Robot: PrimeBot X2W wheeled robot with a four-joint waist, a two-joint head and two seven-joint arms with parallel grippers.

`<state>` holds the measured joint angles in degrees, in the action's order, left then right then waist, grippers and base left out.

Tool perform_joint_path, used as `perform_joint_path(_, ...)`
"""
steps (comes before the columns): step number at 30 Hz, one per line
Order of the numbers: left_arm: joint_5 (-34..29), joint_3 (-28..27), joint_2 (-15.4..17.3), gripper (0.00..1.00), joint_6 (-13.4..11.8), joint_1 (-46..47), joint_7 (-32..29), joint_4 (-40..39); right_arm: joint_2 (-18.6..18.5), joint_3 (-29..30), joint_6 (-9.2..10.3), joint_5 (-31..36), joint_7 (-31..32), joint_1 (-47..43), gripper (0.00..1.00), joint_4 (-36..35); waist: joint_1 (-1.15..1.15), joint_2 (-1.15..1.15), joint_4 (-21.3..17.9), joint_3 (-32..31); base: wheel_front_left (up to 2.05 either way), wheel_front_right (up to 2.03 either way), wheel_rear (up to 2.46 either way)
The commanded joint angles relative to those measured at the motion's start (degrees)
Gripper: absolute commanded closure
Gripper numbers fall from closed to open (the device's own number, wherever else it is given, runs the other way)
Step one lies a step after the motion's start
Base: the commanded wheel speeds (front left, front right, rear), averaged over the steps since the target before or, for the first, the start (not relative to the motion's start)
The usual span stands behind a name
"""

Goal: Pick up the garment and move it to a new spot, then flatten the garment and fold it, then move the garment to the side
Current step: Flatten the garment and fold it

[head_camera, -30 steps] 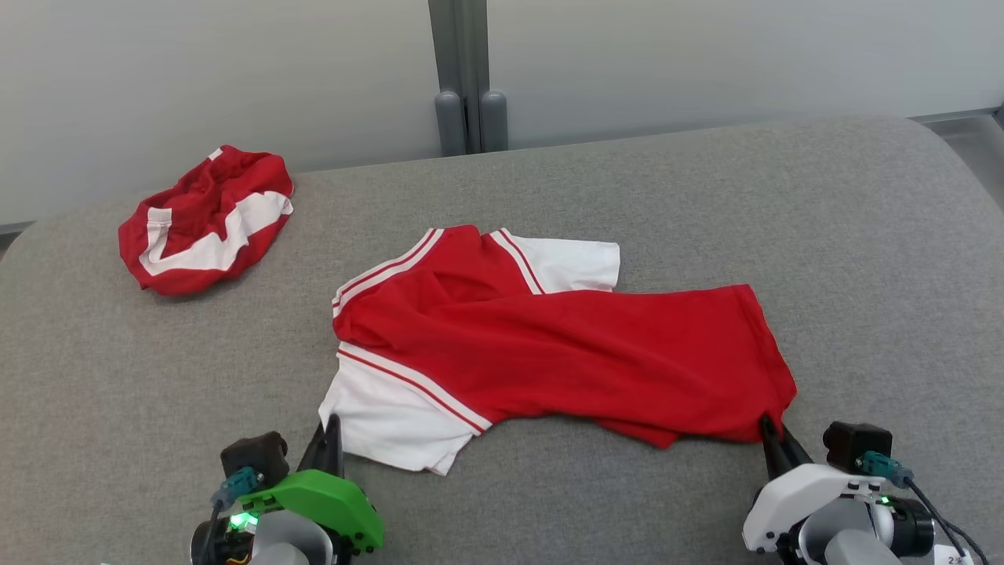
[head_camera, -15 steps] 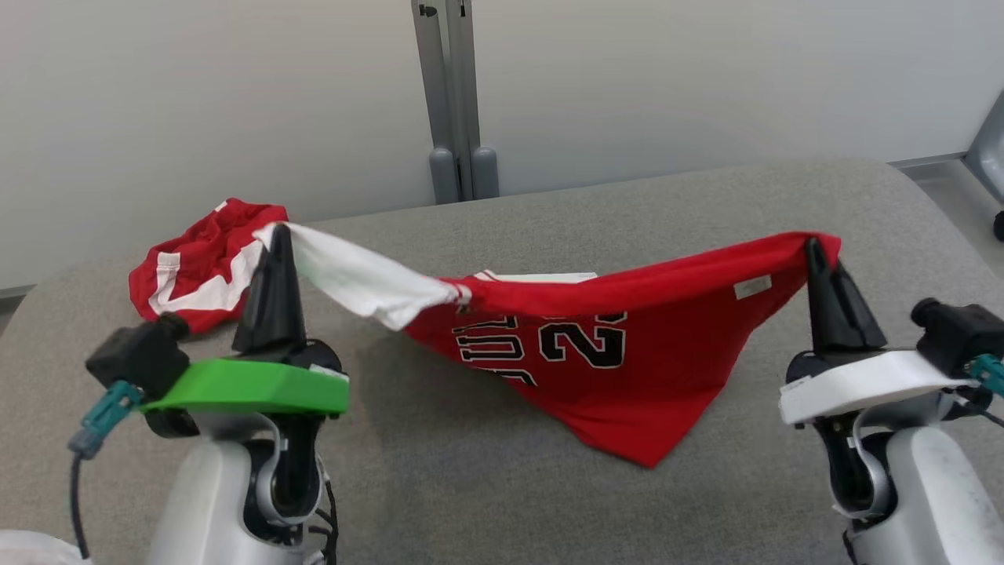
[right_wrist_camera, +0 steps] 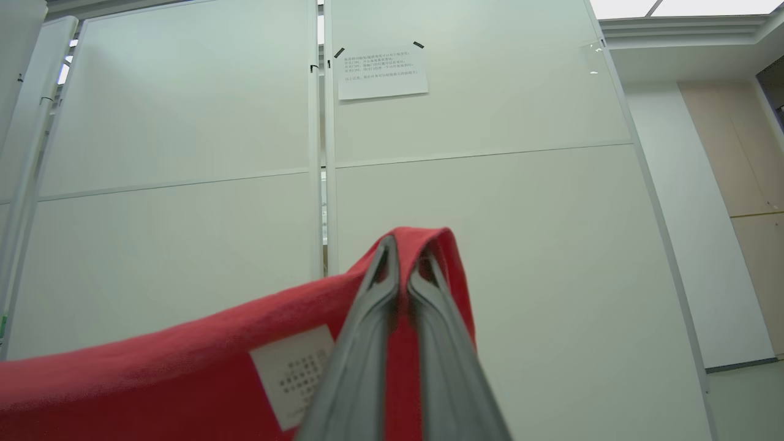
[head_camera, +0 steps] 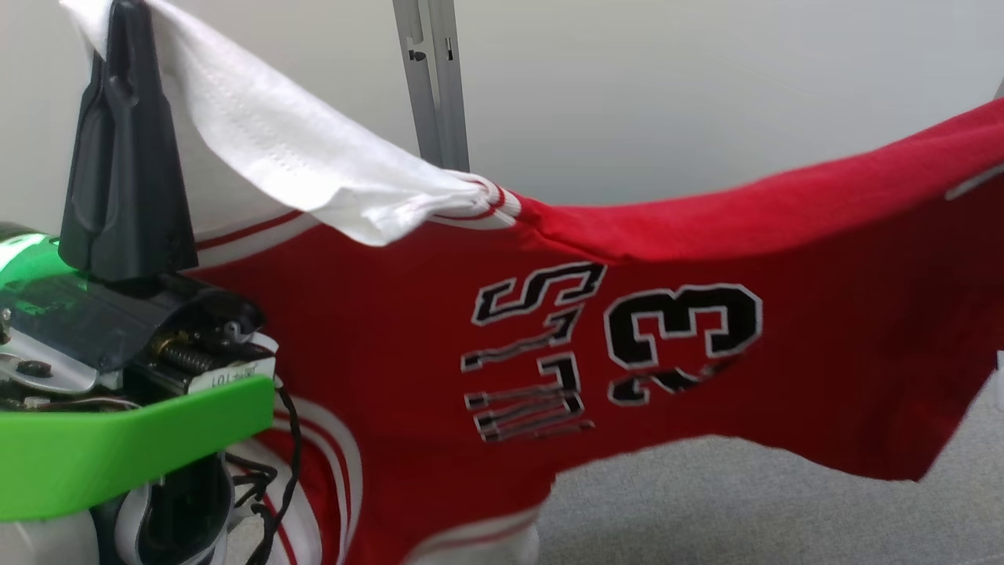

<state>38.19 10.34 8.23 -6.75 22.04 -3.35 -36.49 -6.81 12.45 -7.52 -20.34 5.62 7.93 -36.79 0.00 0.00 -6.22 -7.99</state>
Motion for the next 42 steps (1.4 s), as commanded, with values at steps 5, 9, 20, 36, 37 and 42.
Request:
perform_joint_path(5, -2.03, 3.15, 1.54, 1.0, -1.01, 4.26, -5.43, -4.07, -0.57, 2.5, 0.06, 1.83, 5.59, 0.89, 1.0, -6.43, 0.0, 0.0, 0.08, 1.53, 0.0, 0.0, 0.0)
perform_joint_path(9, -1.52, 4.68, 0.8, 1.0, -1.78, 5.85, -7.59, -1.93, 0.4, 3.72, 0.06, 1.77, 8.52, 1.72, 1.0, -5.98, 0.0, 0.0, 0.55, 4.17, 0.0, 0.0, 0.0)
perform_joint_path(20, -2.39, 2.56, 1.68, 1.0, 1.75, 26.41, -6.88, 31.72, -4.89, -4.19, 0.05, 0.05, 6.19, 23.69, 1.0, 24.21, 0.0, 0.0, 1.75, 17.91, 0.0, 0.0, 0.0)
perform_joint_path(36, -7.44, 2.61, -2.89, 1.0, 7.68, 54.16, 14.61, 75.4, -2.3, -8.75, 0.06, 6.32, -14.04, 60.93, 1.0, 79.52, 0.0, 0.0, 4.07, 30.98, 0.0, 0.0, 0.0)
perform_joint_path(37, -7.07, 3.02, -3.45, 1.0, 8.18, 52.97, 15.27, 76.4, -2.41, -8.88, 0.06, 6.17, -15.22, 60.28, 1.0, 82.03, 0.0, 0.0, 4.7, 32.32, 0.0, 0.0, 0.0)
perform_joint_path(42, -4.09, 3.82, -4.78, 1.0, 9.22, 45.78, 17.53, 80.26, -3.28, -8.08, 0.07, 5.21, -19.3, 57.48, 1.0, 92.21, 0.0, 0.0, 7.01, 36.49, 0.0, 0.0, 0.0)
